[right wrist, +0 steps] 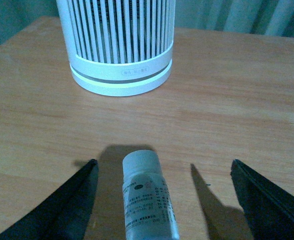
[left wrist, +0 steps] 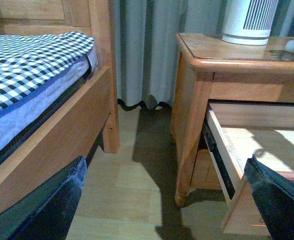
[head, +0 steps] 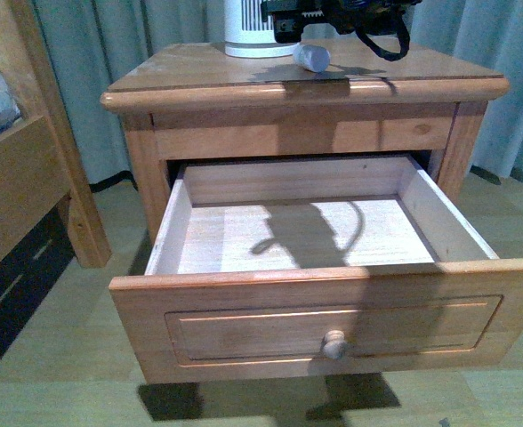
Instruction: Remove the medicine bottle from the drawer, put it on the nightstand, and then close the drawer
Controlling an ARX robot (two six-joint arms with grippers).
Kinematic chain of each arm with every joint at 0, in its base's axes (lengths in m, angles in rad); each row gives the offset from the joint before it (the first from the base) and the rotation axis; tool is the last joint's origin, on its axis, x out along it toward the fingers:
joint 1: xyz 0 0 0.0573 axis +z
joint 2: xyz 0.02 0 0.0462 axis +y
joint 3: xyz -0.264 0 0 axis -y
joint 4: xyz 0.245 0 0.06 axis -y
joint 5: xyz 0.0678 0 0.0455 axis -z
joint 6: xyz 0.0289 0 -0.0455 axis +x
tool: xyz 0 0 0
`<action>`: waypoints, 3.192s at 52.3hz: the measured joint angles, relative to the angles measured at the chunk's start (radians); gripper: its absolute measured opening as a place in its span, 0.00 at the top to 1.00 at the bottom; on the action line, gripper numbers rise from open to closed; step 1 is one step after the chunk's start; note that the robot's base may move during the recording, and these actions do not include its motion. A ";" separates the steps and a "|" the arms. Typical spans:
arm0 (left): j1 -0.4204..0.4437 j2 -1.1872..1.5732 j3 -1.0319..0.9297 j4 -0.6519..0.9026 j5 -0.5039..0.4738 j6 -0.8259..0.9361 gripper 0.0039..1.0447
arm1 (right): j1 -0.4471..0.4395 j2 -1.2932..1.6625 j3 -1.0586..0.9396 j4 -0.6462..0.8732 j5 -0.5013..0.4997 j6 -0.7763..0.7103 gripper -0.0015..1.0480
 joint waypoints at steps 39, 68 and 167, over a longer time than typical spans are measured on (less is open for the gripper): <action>0.000 0.000 0.000 0.000 0.000 0.000 0.06 | 0.046 -1.130 -1.492 0.147 -0.212 0.182 0.87; 0.000 0.000 0.000 0.000 0.000 0.000 0.06 | 0.002 -0.315 -1.569 0.871 -0.118 -0.075 0.97; 0.000 0.000 0.000 0.000 0.000 0.000 0.06 | -0.152 -1.022 -1.509 0.470 -0.360 0.309 0.85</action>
